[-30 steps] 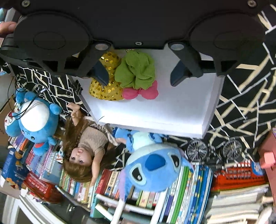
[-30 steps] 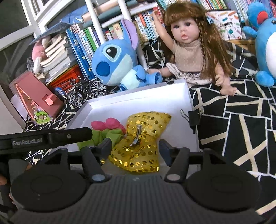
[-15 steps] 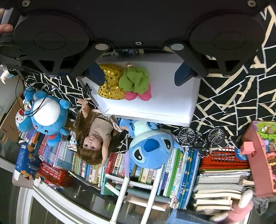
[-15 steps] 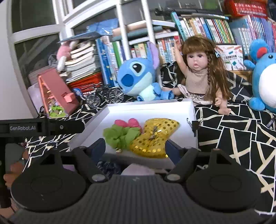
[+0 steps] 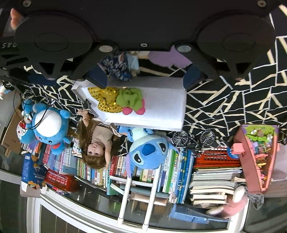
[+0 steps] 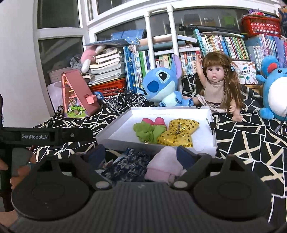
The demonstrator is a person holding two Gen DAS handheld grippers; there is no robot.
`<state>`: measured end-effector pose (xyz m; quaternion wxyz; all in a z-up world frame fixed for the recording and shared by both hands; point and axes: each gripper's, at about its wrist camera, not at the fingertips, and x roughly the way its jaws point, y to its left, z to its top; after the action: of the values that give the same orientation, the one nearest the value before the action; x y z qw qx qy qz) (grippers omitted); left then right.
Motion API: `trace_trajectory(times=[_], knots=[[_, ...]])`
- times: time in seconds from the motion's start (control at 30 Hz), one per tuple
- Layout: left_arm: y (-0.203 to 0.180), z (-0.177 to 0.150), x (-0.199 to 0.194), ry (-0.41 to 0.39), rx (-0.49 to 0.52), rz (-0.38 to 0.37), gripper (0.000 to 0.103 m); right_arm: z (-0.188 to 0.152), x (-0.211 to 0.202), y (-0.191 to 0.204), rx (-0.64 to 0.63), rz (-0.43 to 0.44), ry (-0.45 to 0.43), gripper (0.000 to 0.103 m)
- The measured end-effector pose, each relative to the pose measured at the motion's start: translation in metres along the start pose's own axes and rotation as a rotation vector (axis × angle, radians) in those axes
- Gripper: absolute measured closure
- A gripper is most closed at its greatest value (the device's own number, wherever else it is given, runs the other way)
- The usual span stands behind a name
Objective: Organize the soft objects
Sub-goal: 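Grasp the green gingham cloth with the left gripper while the right gripper grasps the white foam block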
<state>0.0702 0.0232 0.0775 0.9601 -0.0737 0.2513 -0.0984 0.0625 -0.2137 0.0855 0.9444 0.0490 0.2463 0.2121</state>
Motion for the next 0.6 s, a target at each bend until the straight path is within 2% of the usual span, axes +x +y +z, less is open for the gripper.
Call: trace_trajectory(times=[0.23,0.6], knots=[[0.005,-0.024,-0.019,-0.007,0.005,0.026,0.011,-0.019,-0.016,0.013,-0.030,-0.014,0.003,0.006],[0.013,-0.048,-0.027,0.020,-0.014,0.053,0.010,-0.044,-0.023,0.029,-0.065,-0.056,0.015,0.003]])
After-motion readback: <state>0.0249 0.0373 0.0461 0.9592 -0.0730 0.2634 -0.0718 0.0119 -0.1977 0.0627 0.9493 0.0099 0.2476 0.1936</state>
